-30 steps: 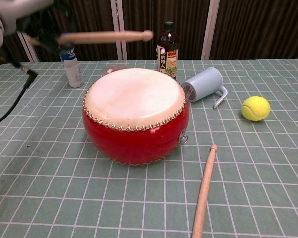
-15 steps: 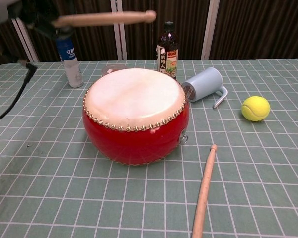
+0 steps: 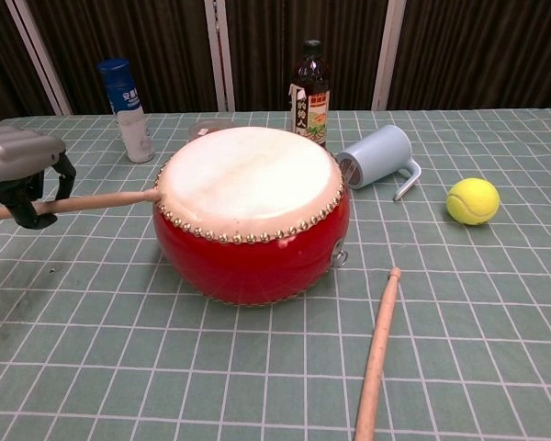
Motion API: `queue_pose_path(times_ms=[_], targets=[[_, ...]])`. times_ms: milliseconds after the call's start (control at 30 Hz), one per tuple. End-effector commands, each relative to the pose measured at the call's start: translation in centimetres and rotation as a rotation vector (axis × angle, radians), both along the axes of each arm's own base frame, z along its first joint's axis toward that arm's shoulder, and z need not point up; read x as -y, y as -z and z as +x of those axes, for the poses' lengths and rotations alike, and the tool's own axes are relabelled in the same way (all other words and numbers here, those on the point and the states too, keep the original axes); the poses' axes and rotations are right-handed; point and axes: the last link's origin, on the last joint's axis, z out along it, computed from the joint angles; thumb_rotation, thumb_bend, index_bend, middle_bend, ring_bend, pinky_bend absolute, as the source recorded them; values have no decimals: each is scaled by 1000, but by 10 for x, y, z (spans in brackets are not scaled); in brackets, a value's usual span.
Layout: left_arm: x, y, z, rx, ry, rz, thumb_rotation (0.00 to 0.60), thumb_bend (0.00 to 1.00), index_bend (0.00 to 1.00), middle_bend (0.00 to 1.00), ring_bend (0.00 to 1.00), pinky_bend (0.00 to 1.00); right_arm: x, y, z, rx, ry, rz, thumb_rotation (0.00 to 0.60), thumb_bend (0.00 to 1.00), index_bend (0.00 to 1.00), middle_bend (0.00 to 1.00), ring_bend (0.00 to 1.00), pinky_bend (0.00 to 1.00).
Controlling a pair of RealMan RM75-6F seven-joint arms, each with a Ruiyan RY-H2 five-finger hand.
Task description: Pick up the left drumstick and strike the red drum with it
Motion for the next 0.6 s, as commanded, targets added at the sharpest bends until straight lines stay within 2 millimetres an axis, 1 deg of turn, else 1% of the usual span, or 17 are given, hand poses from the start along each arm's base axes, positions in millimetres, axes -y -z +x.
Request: queue_pose_path(times_ms=[33,133,233,300,367,467,600], targets=[[2,-41,34,159,69,80,600,600,749,1000,1000,1000,0,0,0,-1,-1,1,600,305,0,0,0,73],[12,-65,50,294,149,139,600,600,749,1000,1000,1000,0,0,0,-4,-2,3,600,306,0,0,0,73],[26,-79,50,340,214,151,600,598,748,1000,1000,1000,0,1,0,-5,0,2,600,305,0,0,0,73],[34,-82,41,327,236,139,600,594,745,1000,1000,1000,0,1,1,-5,1,1,600,305,0,0,0,73],[39,-81,29,304,236,116,600,586,739,1000,1000,1000,1,1,1,-6,1,-1,600,305,0,0,0,73],[45,-73,10,288,227,76,600,566,735,1000,1000,989,1,1,1,-7,1,-1,600,305,0,0,0,73],[55,-58,-14,259,205,17,600,527,732,1000,1000,976,2,2,1,-8,3,1,600,305,0,0,0,72]])
